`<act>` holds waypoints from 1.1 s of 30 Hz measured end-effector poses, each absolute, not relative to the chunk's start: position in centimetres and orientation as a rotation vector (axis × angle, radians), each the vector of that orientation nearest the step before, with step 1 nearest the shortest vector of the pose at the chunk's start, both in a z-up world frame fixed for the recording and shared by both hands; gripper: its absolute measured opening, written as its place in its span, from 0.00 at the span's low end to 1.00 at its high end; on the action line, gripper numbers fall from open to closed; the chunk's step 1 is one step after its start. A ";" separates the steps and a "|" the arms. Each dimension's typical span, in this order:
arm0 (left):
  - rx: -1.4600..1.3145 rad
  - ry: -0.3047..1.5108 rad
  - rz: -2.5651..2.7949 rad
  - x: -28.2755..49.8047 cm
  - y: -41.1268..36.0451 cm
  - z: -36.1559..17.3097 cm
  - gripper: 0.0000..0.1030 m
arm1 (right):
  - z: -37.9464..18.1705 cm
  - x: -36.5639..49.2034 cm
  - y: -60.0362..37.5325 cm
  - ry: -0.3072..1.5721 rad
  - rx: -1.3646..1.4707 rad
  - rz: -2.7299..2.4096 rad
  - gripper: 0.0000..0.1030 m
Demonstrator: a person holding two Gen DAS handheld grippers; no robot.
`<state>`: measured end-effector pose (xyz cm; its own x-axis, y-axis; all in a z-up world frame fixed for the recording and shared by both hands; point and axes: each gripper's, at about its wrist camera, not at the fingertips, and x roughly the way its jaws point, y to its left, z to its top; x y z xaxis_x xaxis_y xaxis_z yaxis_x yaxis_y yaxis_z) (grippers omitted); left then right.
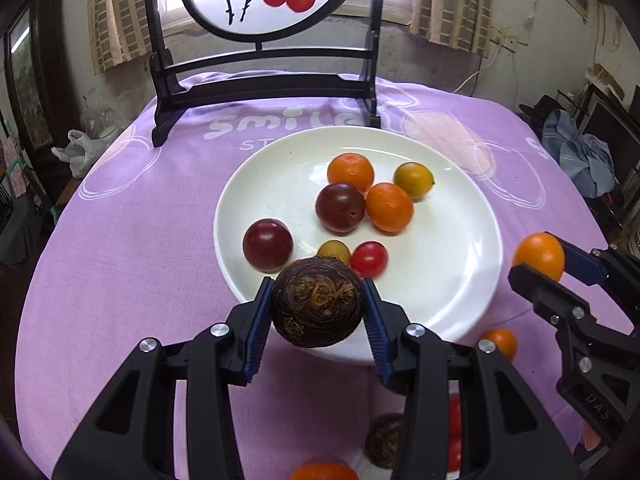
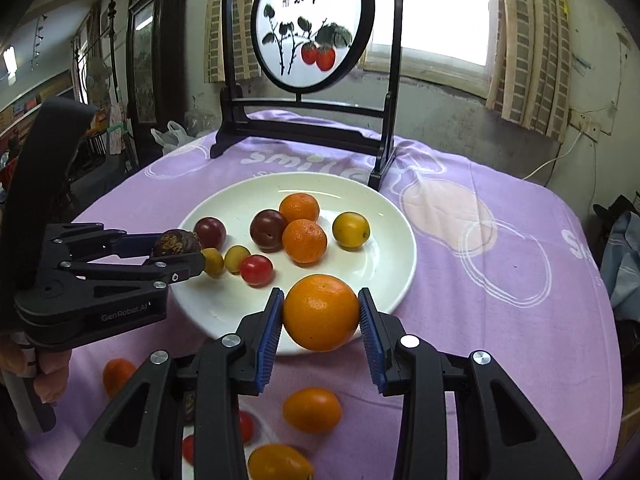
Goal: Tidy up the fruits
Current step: 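Lower the dark-brown fruit and orange onto the white plate, opening both tools, then grasp a red tomato with the right tool while the left tool grasps an orange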
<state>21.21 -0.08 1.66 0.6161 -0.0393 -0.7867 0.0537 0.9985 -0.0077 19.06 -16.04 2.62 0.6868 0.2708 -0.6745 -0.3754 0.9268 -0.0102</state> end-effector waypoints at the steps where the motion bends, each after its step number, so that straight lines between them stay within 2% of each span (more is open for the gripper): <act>1: 0.018 0.907 -0.048 21.5 0.0 1.5 0.41 | 2.3 19.6 -15.6 0.744 -0.158 0.369 0.37; 4: 0.010 0.916 -0.044 22.6 0.1 1.2 0.41 | 1.5 20.7 -14.7 0.779 -0.172 0.379 0.37; 6: -0.018 0.927 -0.048 23.2 0.4 1.0 0.45 | 1.2 21.1 -14.6 0.795 -0.155 0.378 0.44; 7: -0.043 0.926 -0.052 23.2 0.6 1.0 0.49 | 1.3 21.1 -14.8 0.787 -0.139 0.368 0.53; 9: -0.069 0.906 -0.061 22.9 0.7 1.3 0.69 | 1.3 20.9 -15.1 0.781 -0.120 0.368 0.55; 10: -0.069 0.891 -0.063 22.6 0.8 1.5 0.71 | 1.4 20.8 -15.3 0.782 -0.116 0.369 0.55; 13: -0.050 0.871 -0.058 21.8 0.7 1.9 0.75 | 1.5 19.9 -16.2 0.776 -0.104 0.358 0.55; 17: -0.081 0.879 -0.063 20.6 1.1 2.0 0.79 | 1.7 18.8 -17.8 0.762 -0.068 0.342 0.62; 24: -0.065 0.865 -0.057 18.1 1.4 2.2 0.84 | 1.9 16.3 -20.5 0.738 -0.041 0.315 0.63; 26: -0.056 0.853 -0.049 17.2 1.6 2.3 0.85 | 1.8 15.4 -21.4 0.729 -0.026 0.307 0.67; 33: -0.034 0.839 -0.034 14.4 2.3 1.2 0.87 | 0.8 12.7 -23.1 0.750 -0.002 0.300 0.67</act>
<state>14.40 2.34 1.18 0.6675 -0.0434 -0.7434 0.0165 0.9989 -0.0435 12.69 -23.14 0.84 0.6913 0.2680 -0.6711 -0.2694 0.9573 0.1048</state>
